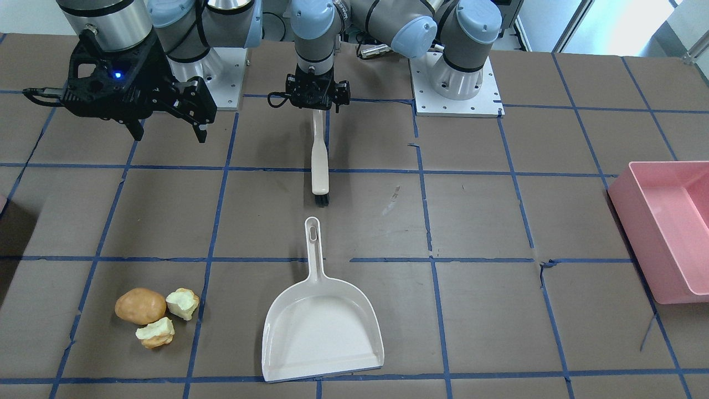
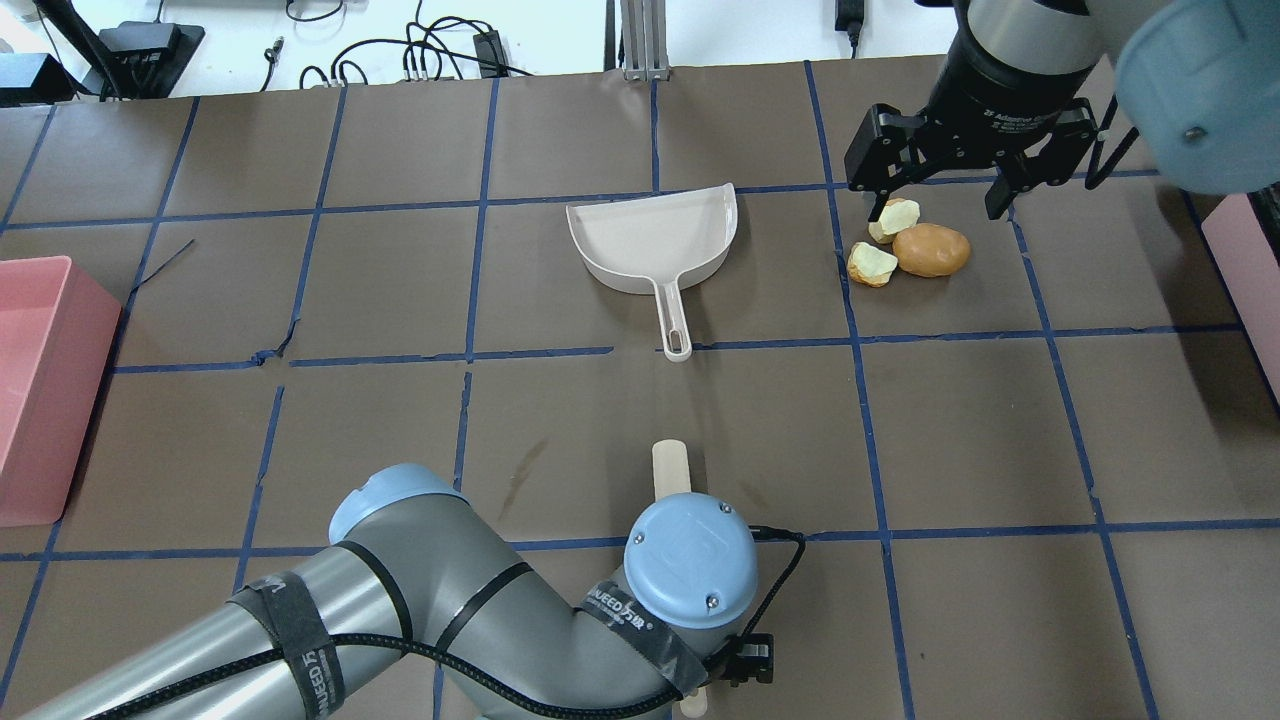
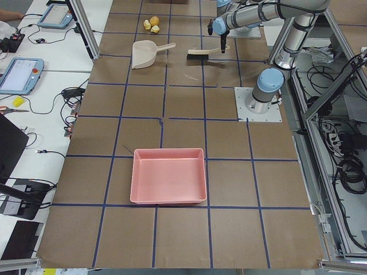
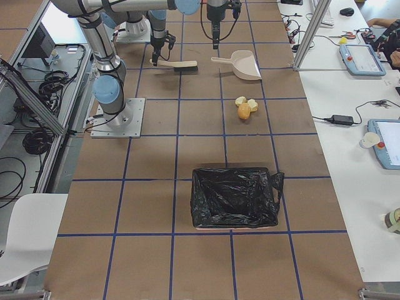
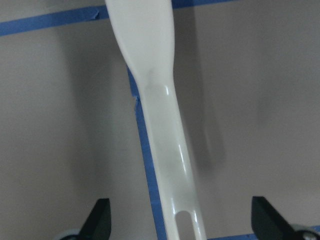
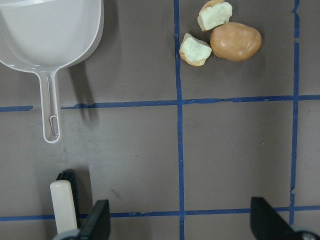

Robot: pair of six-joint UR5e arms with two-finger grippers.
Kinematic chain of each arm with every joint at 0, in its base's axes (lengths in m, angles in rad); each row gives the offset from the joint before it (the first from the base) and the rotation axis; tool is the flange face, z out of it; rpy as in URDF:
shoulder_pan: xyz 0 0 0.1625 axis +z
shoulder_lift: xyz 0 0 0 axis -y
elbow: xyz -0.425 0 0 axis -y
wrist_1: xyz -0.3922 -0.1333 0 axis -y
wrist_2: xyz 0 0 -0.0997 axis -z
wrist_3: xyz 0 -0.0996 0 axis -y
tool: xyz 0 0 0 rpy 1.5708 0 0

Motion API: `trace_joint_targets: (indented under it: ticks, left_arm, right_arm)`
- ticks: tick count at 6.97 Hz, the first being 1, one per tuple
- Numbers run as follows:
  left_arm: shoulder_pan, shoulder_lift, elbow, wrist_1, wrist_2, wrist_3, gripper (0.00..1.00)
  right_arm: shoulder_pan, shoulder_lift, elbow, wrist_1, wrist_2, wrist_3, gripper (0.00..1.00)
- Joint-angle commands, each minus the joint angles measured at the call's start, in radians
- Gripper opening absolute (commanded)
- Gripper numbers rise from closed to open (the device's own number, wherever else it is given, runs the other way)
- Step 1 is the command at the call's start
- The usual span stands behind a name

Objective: Sweep and dump trash in nearest bin
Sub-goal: 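Close the left gripper on the white brush handle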

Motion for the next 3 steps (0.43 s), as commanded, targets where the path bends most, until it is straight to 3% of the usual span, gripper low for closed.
trace_joint_targets:
  ticks: [1, 2, 3]
  left_arm:
    - [-0.001, -0.025, -0.005, 0.040, -0.002, -0.003, 0.98]
    - [-0.001, -0.034, -0.005, 0.064, -0.002, -0.003, 0.91]
    - [-0.001, -0.034, -0.007, 0.066, -0.003, -0.003, 0.40]
  right_arm:
    - [0.000, 0.000, 0.000, 0.000, 0.000, 0.001, 1.00]
    - [0.000, 0.000, 0.000, 0.000, 0.000, 0.000, 1.00]
    - [0.000, 0.000, 0.000, 0.000, 0.000, 0.000, 1.00]
